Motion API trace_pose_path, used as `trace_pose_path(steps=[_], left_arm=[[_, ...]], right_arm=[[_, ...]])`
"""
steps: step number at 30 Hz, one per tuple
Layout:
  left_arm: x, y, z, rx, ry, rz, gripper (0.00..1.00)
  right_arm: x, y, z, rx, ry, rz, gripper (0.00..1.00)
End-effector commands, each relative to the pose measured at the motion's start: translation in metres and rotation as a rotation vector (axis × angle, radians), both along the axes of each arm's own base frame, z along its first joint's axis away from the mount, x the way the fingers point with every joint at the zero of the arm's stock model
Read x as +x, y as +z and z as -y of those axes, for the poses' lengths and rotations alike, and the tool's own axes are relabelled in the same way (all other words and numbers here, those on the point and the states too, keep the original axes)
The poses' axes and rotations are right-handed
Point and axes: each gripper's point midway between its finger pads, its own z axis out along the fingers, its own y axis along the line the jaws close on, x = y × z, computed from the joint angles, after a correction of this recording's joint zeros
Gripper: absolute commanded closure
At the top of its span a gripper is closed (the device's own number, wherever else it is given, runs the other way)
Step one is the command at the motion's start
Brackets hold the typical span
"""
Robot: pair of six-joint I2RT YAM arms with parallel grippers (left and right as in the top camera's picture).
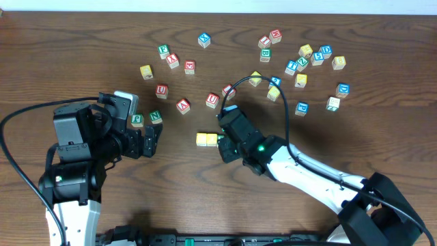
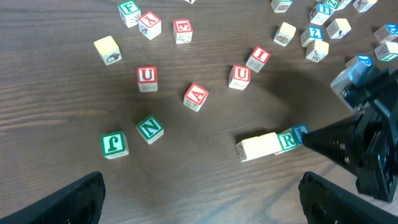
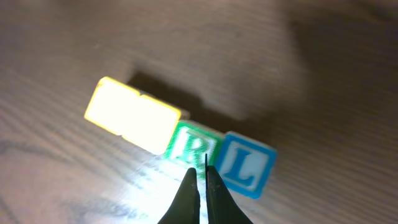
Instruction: Spell out CORL
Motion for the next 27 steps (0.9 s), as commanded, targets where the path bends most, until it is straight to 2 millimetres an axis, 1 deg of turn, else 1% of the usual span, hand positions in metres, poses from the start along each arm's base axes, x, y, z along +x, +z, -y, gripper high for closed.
trace_pose_path(steps=[1, 6, 12, 15, 19, 21, 27], left_arm=[[0.002, 0.01, 0.001, 0.005, -0.017, 0.032, 0.02], [0.002, 0.01, 0.001, 0.005, -0.017, 0.032, 0.02], [0.002, 0.01, 0.001, 0.004, -0.017, 0.031, 0.02], [0.002, 0.01, 0.001, 0.005, -0.017, 0.032, 0.02], [0.002, 0.01, 0.001, 0.005, -0.017, 0.032, 0.02], [0.002, 0.01, 0.001, 0.005, -0.017, 0.032, 0.02], [0.002, 0.01, 0.001, 0.004, -0.017, 0.031, 0.02]], right_arm=[[-0.008, 0.01, -0.012, 0.01, 0.048, 0.014, 0.99], [-0.021, 0.007, -0.018, 0.002, 0.066, -0.008, 0.99], [-0.031, 0.001, -0.022, -0.008, 0.079, -0.026, 0.99], [-0.032, -0.009, -0.019, -0.023, 0.065, -0.042, 0.99], [-0.031, -0.03, -0.016, -0.063, 0.053, -0.067, 0.99], [-0.031, -0.038, -0.016, -0.073, 0.052, -0.076, 0.99], [-0.027, -0.038, -0.013, -0.072, 0.036, -0.078, 0.99]])
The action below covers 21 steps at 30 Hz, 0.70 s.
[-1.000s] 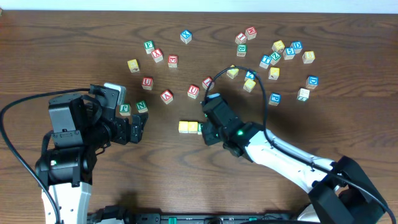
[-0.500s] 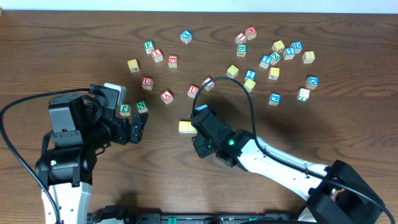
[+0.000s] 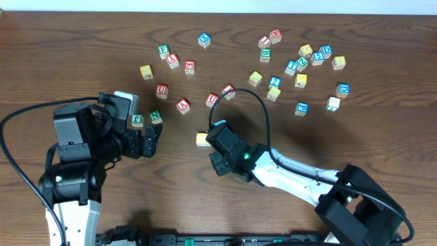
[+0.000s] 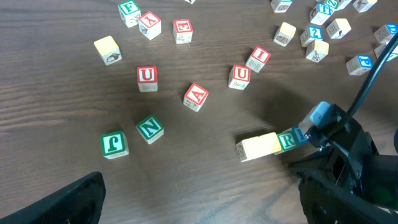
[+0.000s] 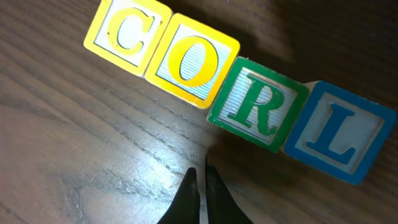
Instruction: Spell out CORL
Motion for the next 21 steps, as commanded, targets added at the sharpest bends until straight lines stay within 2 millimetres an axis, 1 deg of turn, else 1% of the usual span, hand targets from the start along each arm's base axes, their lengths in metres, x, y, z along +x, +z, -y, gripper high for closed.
trace_pose_path(steps=[1, 7, 14, 21], left_arm=[[0.002, 0.01, 0.001, 0.005, -0.017, 0.032, 0.02], [0.002, 0.01, 0.001, 0.005, -0.017, 0.032, 0.02], [0.002, 0.01, 0.001, 0.005, -0.016, 0.032, 0.02], [0.002, 0.01, 0.001, 0.005, -0.017, 0.032, 0.02]], right_arm=[[0.004, 0.0, 0.002, 0.0, -0.029, 0.006, 0.99], [0.007, -0.005, 0.004, -0.016, -0.038, 0.013, 0.99], [0.014, -0.004, 0.009, -0.041, -0.055, 0.054, 0.99], [0.016, -0.003, 0.008, -0.042, -0.044, 0.064, 0.99]])
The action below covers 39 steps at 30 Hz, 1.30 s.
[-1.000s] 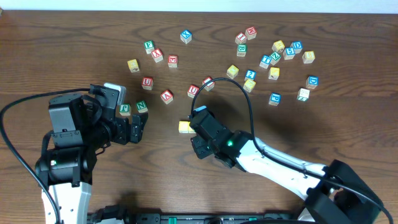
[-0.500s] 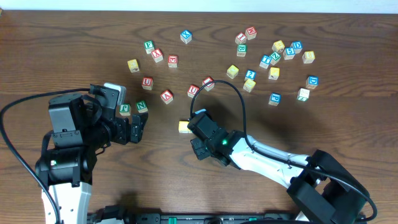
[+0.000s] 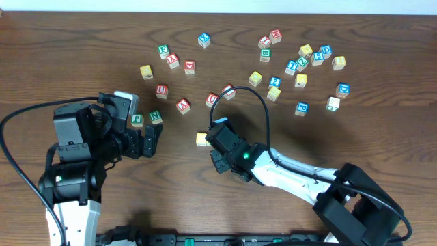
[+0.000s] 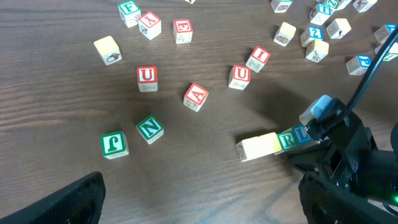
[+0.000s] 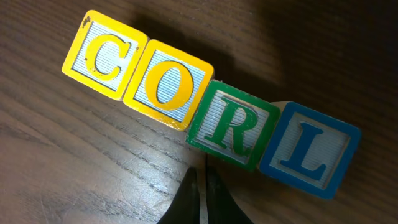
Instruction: Spell out CORL
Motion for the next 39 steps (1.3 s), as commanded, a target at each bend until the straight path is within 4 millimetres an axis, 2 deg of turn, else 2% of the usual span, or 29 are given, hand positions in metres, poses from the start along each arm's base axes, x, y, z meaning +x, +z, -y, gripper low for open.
trace_pose_path(steps=[1, 39], left_arm=[[0.0022, 0.0105, 0.0009, 0.005, -0.017, 0.032, 0.02], [0.0022, 0.0105, 0.0009, 0.005, -0.016, 0.032, 0.02]], right_arm=[[0.0039, -0.0028, 0.0039, -0.021, -0.008, 0.013, 0.99], [0.0074, -0.0016, 0.0051, -0.035, -0.001, 0.038, 0.99]])
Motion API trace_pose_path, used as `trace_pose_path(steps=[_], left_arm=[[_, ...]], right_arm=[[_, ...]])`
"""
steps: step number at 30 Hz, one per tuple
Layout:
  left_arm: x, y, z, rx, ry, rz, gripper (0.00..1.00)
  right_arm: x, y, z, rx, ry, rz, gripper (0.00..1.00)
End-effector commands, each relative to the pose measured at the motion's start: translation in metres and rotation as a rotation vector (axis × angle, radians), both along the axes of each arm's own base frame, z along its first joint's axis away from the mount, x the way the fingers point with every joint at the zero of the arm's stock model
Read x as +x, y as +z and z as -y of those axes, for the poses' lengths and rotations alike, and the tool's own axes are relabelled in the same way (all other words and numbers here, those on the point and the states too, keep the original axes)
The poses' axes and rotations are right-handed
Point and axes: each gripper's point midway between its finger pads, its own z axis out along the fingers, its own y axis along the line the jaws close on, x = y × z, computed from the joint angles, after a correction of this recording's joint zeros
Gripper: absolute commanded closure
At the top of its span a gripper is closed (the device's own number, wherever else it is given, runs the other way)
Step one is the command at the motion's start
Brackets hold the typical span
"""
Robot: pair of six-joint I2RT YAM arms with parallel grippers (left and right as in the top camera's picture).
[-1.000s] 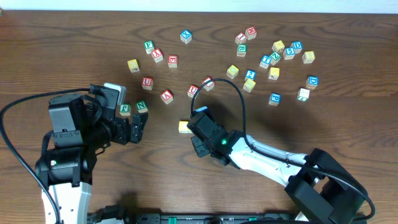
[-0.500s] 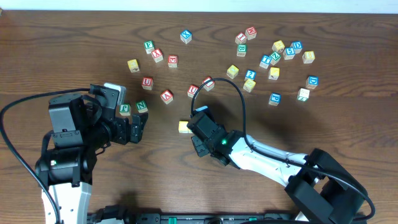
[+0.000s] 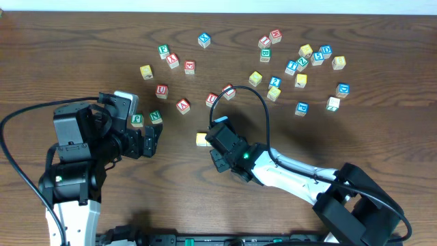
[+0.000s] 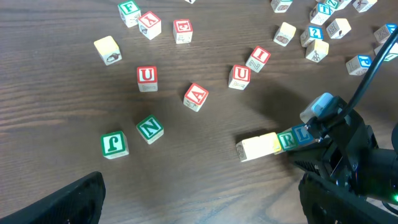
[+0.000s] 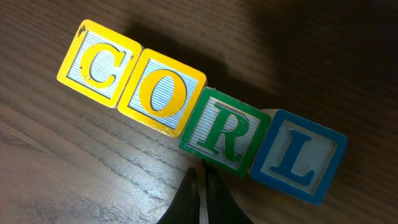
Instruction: Spell out CORL
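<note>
Four blocks lie in a slanted row in the right wrist view: yellow C [image 5: 99,63], yellow O [image 5: 163,92], green R [image 5: 224,132] and blue L [image 5: 298,155], sides touching. My right gripper [image 5: 201,171] is shut and holds nothing, its tips at the near edge of the R. Overhead, the right arm [image 3: 235,154] covers most of the row; only the yellow end [image 3: 202,139] shows. The left wrist view shows the row [image 4: 273,143] beside that arm. My left gripper [image 4: 199,193] is open over bare table, far left of the row.
Loose letter blocks are scattered behind the row: red U [image 3: 161,89], red A [image 3: 183,105], green N [image 3: 156,117], green J [image 3: 137,120], and a cluster of several blocks at the back right [image 3: 307,58]. A black cable [image 3: 263,113] arcs over the right arm.
In the right wrist view the row sits slightly higher and further left, and the shut tips now lie against the R's near edge. The left arm has not moved.
At first the right gripper was shut, high above the row, its tips pointing at the R. Then it was low beside the four blocks, still shut, with CORL readable. It has stayed close since, shifting slightly. The left gripper stayed open and still.
</note>
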Motion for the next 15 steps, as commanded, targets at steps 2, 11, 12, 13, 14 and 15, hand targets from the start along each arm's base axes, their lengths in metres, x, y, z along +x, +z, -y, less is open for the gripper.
trace_pose_path(steps=[2, 11, 12, 13, 14, 15], left_arm=[[0.0021, 0.0105, 0.001, 0.005, -0.017, 0.032, 0.02], [0.0022, 0.0105, 0.0009, 0.005, -0.017, 0.032, 0.02], [0.0021, 0.0105, 0.001, 0.005, -0.017, 0.032, 0.02], [0.0022, 0.0105, 0.0009, 0.005, -0.017, 0.032, 0.02], [0.0022, 0.0105, 0.0009, 0.005, -0.016, 0.032, 0.02], [0.0022, 0.0105, 0.0008, 0.005, -0.016, 0.032, 0.02]], right_arm=[[0.0031, -0.0031, 0.0037, -0.023, 0.0, 0.012, 0.99], [0.0035, -0.0028, 0.0032, -0.021, -0.001, 0.014, 0.99], [0.0035, -0.0029, 0.0032, -0.021, 0.0, 0.014, 0.99], [0.0034, -0.003, 0.0034, -0.021, 0.0, 0.014, 0.99], [0.0034, -0.003, 0.0034, -0.021, 0.0, 0.014, 0.99], [0.0034, -0.003, 0.0034, -0.023, 0.004, 0.015, 0.99]])
